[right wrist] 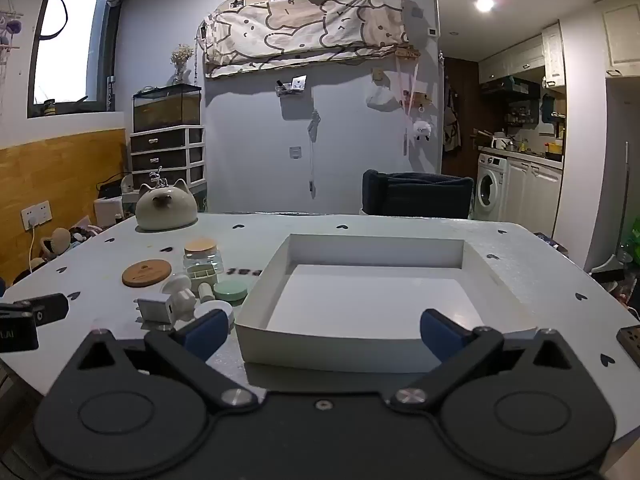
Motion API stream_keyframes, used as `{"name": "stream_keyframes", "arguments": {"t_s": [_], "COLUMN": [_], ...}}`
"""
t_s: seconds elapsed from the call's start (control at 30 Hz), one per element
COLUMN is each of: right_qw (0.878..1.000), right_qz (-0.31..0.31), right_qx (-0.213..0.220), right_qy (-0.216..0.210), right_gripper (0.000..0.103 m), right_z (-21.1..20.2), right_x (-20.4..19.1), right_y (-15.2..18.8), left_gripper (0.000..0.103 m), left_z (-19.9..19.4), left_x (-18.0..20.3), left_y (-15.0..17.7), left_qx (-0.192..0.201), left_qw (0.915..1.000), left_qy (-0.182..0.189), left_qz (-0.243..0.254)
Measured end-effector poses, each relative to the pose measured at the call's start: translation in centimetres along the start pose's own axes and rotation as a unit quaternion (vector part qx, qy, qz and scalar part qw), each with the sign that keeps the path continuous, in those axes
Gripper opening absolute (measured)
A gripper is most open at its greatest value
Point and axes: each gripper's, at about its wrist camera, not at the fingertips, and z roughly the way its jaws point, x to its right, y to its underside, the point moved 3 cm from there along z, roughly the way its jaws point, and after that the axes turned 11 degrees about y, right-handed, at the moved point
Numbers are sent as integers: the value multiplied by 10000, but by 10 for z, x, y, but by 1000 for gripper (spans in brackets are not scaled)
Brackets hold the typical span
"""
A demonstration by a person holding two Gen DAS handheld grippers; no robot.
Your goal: Organize rigid objects
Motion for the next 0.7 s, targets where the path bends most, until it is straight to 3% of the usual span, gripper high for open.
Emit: {"name": "stream_keyframes", "arguments": {"t_s": [0.7], "right_qw": [10000], "right_qz": [-15], "right_qx": [-50], "right_qy": [-8], "right_gripper": [103], "right_z": [0], "right_x": [0], "right_y": [0], "left_gripper": [103], "left_z": [6], "left_x": [5], "left_y": [1], "left_qx": [-46], "left_qw": [10000], "left_qy": [3], "left_qz": [-30]}}
